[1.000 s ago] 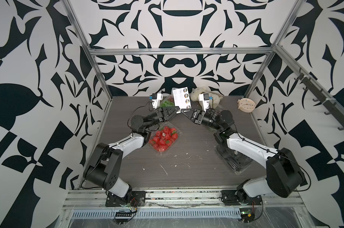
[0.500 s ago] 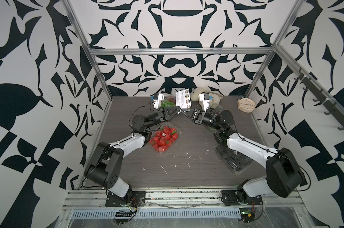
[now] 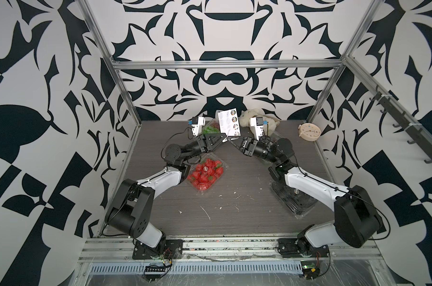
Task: Label fruit boxes
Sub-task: Adjust the label sticker.
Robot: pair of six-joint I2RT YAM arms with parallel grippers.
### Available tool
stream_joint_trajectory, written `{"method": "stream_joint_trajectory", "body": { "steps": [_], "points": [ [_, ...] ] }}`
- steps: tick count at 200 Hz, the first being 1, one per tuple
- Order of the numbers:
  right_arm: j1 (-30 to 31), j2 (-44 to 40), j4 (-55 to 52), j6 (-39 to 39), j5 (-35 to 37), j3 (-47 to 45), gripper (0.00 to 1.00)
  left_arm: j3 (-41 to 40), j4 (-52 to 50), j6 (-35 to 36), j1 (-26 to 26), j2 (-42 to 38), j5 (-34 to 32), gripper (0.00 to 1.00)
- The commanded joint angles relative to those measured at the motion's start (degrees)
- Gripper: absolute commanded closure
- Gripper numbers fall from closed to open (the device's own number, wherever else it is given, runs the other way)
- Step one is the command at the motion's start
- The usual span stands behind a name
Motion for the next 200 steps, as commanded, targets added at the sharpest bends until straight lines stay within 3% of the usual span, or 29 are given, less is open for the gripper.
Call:
{"method": "stream_joint_trajectory", "body": {
  "steps": [1,96,200],
  "points": [
    [0.06,-0.36,-1.30,-1.46,-0.11,1.14,1.00,0.44,1.79,0.57,-0.22,-2.33,0.91,1.00],
    [-0.26,-0.72,-2.35,-2.09,-0.66,1.77,1.00,1.43,1.77,0.17,-0.42,-1.19,1.78,1.00],
    [-0.12,0.01,3.43,1.15,-2.47,1.80,1.00,2.32,1.78,-0.45,-0.74,1.01,2.28,1.00]
  ]
}}
